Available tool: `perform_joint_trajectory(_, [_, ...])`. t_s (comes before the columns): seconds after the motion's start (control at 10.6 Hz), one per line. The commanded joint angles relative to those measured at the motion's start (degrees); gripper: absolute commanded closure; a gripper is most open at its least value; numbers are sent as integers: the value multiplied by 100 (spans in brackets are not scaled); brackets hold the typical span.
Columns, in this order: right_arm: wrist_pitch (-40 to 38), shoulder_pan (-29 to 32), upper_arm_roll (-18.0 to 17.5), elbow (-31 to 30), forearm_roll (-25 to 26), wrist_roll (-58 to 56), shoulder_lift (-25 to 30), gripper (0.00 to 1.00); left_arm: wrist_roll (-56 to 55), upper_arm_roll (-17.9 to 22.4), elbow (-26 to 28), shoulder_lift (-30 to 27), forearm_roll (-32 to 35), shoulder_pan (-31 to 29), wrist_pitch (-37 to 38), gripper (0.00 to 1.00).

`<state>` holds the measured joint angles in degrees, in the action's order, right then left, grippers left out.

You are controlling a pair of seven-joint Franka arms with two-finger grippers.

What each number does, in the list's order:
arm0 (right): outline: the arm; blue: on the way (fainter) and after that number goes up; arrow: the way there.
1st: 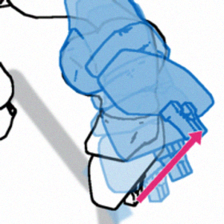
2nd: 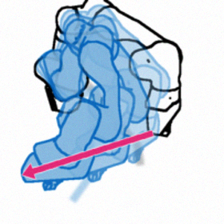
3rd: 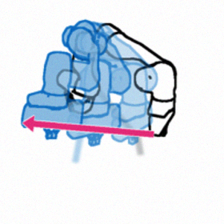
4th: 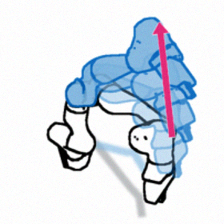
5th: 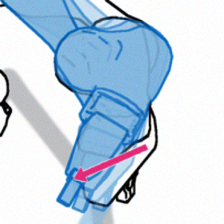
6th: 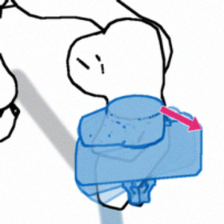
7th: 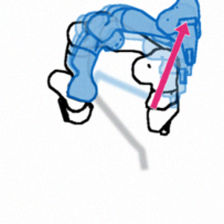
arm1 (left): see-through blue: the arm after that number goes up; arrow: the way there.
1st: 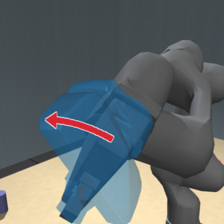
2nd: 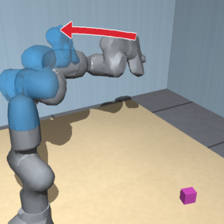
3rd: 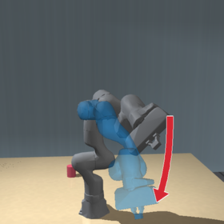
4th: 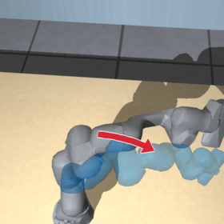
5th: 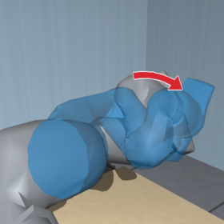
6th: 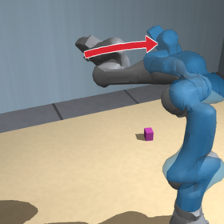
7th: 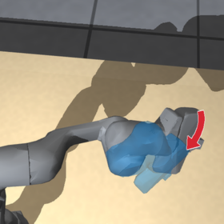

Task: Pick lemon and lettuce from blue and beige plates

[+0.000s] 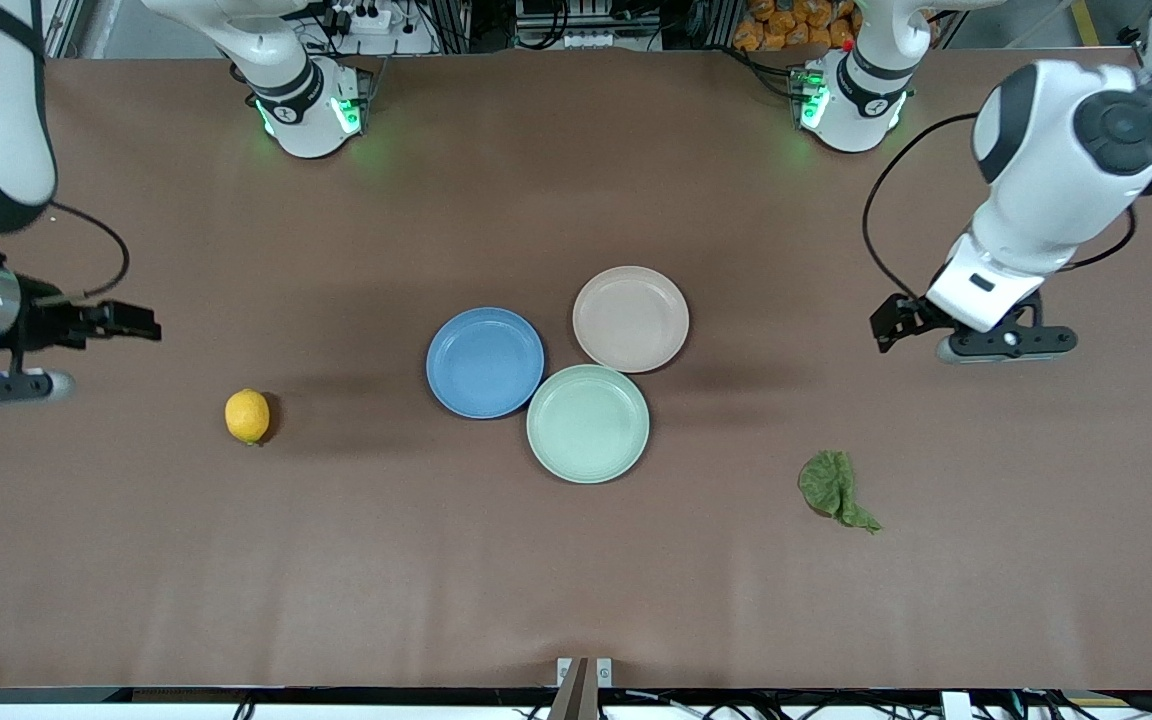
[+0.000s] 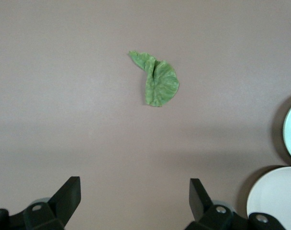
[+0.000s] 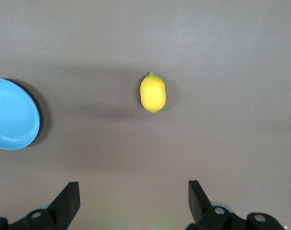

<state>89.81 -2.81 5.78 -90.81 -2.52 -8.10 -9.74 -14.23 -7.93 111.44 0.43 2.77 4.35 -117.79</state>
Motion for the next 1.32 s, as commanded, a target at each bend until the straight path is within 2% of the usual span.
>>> perform_joint_trajectory(0.0, [37, 18, -51, -779, 68, 124, 910, 0, 307, 2, -622, 54, -180, 39, 677, 0])
perform_joint_trajectory(0.28, [-209, 79, -77, -598, 50, 133, 1158, 0, 290, 2, -999, 10, -171, 57, 984, 0])
perform_joint_trajectory(0.47, [-743, 79, -121, -19, 68, 403, 1115, 0, 289, 19, -1465, 1, -180, 48, 1660, 0])
perform_joint_trajectory(0.85, [-781, 106, -139, 694, 208, 529, 922, 0, 289, 20, -2168, 9, -259, 39, 2408, 0])
perform_joint_trajectory(1.04, [-763, 97, -95, 862, 156, 529, 720, 0, 281, -7, -2284, 10, -312, -39, 2559, 0])
perform_joint_trajectory(1.23, [-789, 0, 115, 889, 51, 537, 710, 0, 272, 2, -2380, 1, -312, -31, 2560, 0])
